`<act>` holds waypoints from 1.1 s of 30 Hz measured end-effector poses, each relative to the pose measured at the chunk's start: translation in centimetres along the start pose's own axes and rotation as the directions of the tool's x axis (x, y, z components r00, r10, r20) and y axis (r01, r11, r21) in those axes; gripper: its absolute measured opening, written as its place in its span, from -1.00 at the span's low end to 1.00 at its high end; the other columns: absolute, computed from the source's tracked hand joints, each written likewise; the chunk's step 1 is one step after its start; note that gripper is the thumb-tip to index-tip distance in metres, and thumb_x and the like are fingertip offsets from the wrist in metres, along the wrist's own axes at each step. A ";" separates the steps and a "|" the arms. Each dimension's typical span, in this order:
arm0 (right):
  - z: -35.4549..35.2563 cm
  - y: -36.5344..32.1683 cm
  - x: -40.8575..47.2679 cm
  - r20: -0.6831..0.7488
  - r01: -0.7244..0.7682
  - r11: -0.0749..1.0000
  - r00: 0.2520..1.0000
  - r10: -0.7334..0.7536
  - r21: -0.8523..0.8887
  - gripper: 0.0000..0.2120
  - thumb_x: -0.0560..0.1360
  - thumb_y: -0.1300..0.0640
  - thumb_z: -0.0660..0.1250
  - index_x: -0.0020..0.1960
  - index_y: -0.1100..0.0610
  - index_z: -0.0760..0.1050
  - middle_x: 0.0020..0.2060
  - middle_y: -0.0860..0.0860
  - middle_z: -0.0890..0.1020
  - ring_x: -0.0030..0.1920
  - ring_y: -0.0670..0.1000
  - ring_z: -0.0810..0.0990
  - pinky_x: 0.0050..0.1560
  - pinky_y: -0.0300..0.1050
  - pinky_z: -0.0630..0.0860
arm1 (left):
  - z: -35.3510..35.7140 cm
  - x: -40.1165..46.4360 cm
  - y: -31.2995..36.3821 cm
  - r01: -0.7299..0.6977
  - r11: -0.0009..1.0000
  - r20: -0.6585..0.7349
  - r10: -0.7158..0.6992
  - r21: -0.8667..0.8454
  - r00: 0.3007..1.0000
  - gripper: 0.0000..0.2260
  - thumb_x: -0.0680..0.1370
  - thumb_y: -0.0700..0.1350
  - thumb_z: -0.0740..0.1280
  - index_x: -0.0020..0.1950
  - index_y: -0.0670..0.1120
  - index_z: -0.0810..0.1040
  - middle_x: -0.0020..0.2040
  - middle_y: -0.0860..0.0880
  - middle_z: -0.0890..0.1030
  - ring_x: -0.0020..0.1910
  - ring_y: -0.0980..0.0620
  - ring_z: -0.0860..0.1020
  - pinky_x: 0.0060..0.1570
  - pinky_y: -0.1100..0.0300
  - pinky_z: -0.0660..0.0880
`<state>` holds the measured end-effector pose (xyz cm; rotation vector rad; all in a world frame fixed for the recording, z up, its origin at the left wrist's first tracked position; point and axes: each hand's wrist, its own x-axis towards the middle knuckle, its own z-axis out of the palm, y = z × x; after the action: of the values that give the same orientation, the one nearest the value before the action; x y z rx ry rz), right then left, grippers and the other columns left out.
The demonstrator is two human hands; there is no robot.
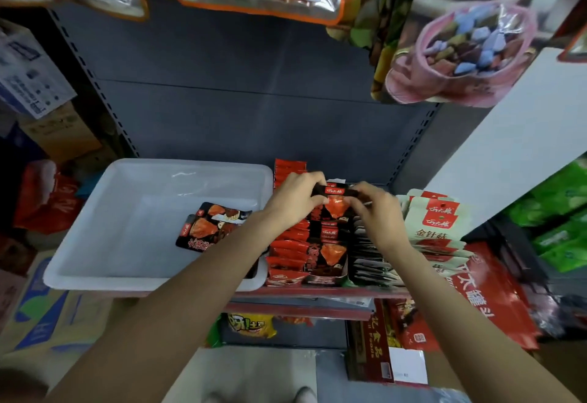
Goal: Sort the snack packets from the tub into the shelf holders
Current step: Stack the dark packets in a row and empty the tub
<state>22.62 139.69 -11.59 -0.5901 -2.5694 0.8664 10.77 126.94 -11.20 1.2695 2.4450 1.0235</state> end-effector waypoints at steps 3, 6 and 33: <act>0.1 0.5 -0.1 0.070 -0.040 0.993 0.996 0.048 -0.113 -0.90 0.51 0.17 0.35 0.00 0.16 0.58 -0.26 0.04 0.63 -0.25 0.07 0.59 -0.20 -0.09 0.49 | 0.3 -0.2 -0.2 -0.011 0.998 -0.111 0.004 -0.069 0.994 -0.93 0.50 -0.18 0.40 -0.06 -0.10 0.54 -0.20 0.10 0.55 -0.24 0.18 0.54 -0.13 0.23 0.53; 0.7 0.7 -0.6 0.129 -0.072 0.971 0.986 0.104 -0.228 -0.83 0.52 0.16 0.33 0.09 0.11 0.58 -0.15 0.11 0.67 -0.12 0.14 0.63 -0.17 -0.06 0.50 | 0.6 -0.5 -0.7 -0.016 1.000 -0.066 0.014 -0.024 0.998 -0.96 0.51 -0.20 0.38 -0.12 -0.08 0.57 -0.19 0.05 0.61 -0.17 0.13 0.59 -0.08 0.14 0.57; 23.5 -12.0 1.7 0.722 0.257 0.854 0.668 0.180 -0.451 -0.36 0.53 0.05 0.30 0.50 0.14 0.08 0.47 0.15 0.12 0.46 0.17 0.16 0.34 0.08 0.28 | -4.3 -11.4 -23.5 0.541 0.820 0.240 -0.572 0.188 0.784 -0.51 0.54 -0.19 0.26 0.46 -0.21 0.26 0.40 -0.24 0.34 0.34 -0.22 0.36 0.25 0.02 0.37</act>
<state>7.15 120.53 -21.11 -0.3290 -3.6331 0.3959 0.68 106.72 -25.02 0.5766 2.4274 0.5047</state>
